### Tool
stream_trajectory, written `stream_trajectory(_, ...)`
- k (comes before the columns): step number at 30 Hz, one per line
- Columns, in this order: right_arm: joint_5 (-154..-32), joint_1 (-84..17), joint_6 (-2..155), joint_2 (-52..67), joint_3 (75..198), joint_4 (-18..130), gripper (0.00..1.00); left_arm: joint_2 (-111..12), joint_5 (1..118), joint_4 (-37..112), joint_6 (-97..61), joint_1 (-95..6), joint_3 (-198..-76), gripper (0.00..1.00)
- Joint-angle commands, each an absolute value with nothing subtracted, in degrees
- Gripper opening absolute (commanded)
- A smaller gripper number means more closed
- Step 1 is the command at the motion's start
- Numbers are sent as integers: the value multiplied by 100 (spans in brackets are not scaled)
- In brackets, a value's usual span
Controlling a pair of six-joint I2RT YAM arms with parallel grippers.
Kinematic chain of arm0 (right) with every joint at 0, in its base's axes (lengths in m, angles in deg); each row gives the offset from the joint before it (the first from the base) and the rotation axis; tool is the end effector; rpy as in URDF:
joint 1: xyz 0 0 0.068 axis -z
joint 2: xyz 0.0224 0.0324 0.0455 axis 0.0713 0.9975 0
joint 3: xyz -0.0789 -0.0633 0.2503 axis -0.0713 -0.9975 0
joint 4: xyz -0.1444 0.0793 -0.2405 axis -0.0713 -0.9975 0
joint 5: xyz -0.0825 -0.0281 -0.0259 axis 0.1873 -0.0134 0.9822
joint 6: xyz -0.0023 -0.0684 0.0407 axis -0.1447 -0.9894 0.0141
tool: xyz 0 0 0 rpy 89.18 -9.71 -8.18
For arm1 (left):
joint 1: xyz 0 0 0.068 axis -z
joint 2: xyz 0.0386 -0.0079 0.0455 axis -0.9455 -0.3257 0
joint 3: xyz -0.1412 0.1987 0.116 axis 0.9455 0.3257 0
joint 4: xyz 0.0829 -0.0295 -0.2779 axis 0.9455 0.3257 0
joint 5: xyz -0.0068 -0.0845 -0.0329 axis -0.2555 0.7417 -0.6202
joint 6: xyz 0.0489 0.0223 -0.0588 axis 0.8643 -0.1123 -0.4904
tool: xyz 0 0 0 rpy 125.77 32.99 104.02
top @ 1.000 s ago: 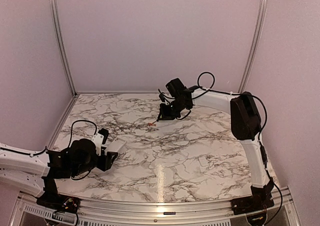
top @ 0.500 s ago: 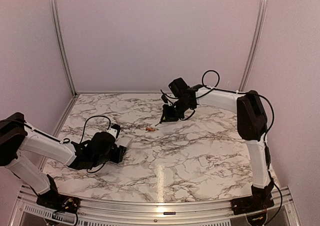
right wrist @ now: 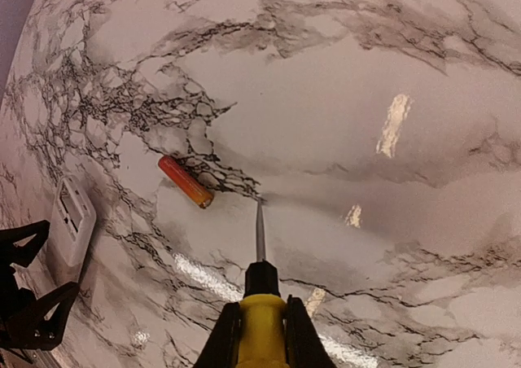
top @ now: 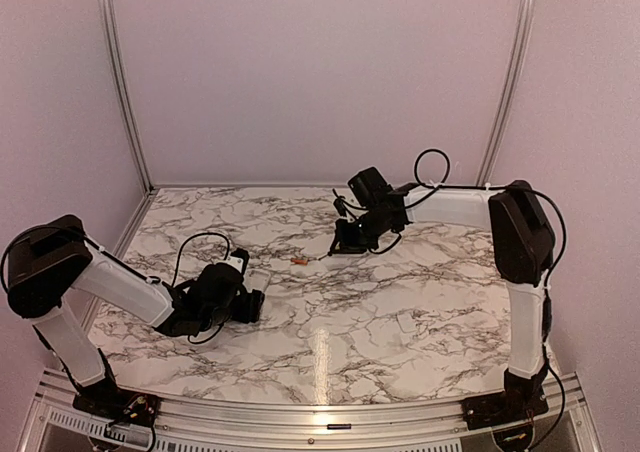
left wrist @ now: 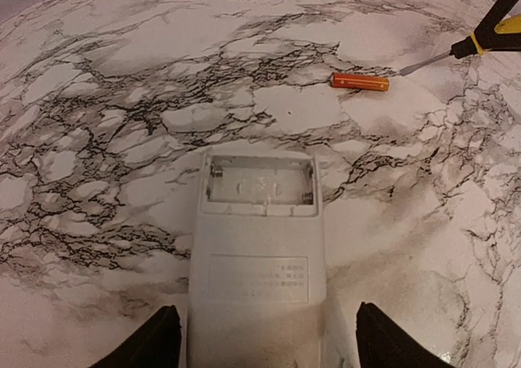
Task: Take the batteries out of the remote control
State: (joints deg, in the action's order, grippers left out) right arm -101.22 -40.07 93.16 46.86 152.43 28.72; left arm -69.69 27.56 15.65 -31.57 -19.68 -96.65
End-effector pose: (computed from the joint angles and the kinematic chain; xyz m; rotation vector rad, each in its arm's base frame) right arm 0.3947 0.3093 0.1423 -0.3963 2.6495 0.7168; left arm 0.2258 -0.2379 0.0617 0.2958 2.1982 -0.2643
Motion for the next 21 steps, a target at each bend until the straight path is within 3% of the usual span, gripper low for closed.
stream_trajectory(1, -9950, -3994, 9430, 4577, 15091, 3066, 0, -7064, 2827, 1376, -3206, -1985, -9707, 88)
stream_trajectory(3, -9923, -3991, 9466, 4553, 14953, 3110, 0, -7040, 2828, 1389, -3220, -1984, -9680, 98)
stream_trajectory(4, -9915, -3995, 9466, 4539, 14885, 3145, 0, -7020, 2835, 1389, -3214, -1987, -9667, 99)
stream_trajectory(21, -9752, -4010, 9422, 4396, 14152, 3261, 6, -6202, 2801, 1437, -2928, -1985, -9305, 99)
